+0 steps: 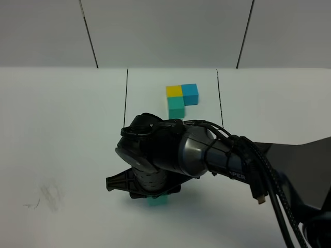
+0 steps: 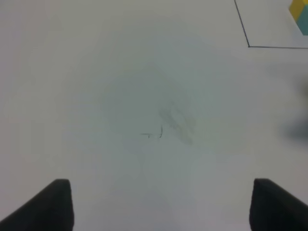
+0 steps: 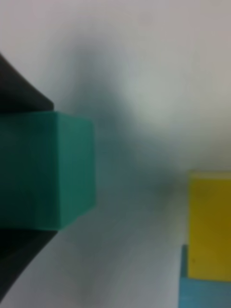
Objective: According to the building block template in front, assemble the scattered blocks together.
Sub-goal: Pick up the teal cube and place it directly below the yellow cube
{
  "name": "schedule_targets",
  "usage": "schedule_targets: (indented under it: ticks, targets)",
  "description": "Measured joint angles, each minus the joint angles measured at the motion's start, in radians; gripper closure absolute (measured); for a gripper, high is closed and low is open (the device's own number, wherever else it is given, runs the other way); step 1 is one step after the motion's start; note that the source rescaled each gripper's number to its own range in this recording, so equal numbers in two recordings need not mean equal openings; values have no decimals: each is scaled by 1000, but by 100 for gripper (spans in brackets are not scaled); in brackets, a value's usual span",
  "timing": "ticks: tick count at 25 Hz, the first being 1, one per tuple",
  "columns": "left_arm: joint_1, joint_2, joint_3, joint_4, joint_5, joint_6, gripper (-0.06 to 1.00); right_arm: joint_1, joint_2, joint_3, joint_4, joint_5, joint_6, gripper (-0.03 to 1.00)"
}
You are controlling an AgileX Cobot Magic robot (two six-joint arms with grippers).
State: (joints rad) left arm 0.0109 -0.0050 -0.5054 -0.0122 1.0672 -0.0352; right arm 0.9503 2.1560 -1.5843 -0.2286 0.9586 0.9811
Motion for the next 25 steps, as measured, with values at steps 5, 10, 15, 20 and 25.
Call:
schedule_targets:
  ticks: [5, 10, 15, 20, 25]
  targets:
    - [0, 0, 0, 0, 0, 0, 20, 0, 13, 0, -50, -9, 50, 73]
    - [0, 0, 0, 0, 0, 0, 20, 0, 13, 0, -92, -13, 101, 73]
    - [0, 0, 0, 0, 0, 0, 20, 0, 13, 0, -99, -22, 113, 73]
    - [0, 0, 0, 0, 0, 0, 20, 0, 14, 0, -134, -25, 148, 73]
    - [0, 0, 0, 0, 0, 0, 20, -1, 15, 0, -158, -27, 173, 73]
